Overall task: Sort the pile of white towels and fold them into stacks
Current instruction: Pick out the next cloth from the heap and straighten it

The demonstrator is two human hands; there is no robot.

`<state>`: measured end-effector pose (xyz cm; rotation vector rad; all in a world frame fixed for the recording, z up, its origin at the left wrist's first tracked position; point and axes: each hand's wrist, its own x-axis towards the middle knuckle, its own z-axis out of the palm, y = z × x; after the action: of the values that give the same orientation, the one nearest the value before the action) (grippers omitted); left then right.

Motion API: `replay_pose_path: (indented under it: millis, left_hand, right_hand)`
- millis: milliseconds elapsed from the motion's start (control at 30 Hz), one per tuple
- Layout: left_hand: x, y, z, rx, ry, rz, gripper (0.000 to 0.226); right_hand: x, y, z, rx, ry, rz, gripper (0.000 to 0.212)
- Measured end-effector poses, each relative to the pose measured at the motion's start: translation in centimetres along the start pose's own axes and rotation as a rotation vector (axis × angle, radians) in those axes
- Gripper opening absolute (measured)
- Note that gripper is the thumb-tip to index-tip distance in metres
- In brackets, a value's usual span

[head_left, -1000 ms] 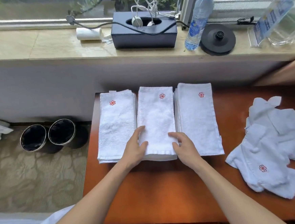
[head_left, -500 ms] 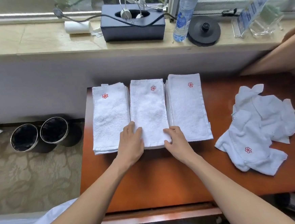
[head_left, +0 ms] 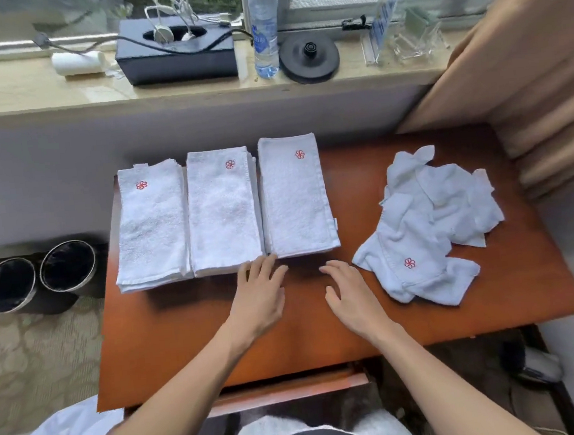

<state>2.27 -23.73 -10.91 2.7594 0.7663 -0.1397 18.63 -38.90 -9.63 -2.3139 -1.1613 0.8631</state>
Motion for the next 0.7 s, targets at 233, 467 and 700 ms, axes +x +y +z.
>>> replay_pose_path:
  millis: [233,467,700]
  left_hand:
    - [1.0,14.9,3.4,-0.026,-0.013,0.016,0.043]
    - [3.6,27.3,5.7,0.006,-0.033,0.026,0.051]
    - [6.9,32.3,7.1,-0.059,-0.055,-0.005,0.045]
  right_hand:
    - [-5.5,13.2,-6.0,0.033,0.039,0.06,0.043]
    - [-9.6,22.9,-13.0,0.058,0.055,0.062,0.047]
    - [-8.5,26.0,-15.9,0.082,0.008,0.053,0.049]
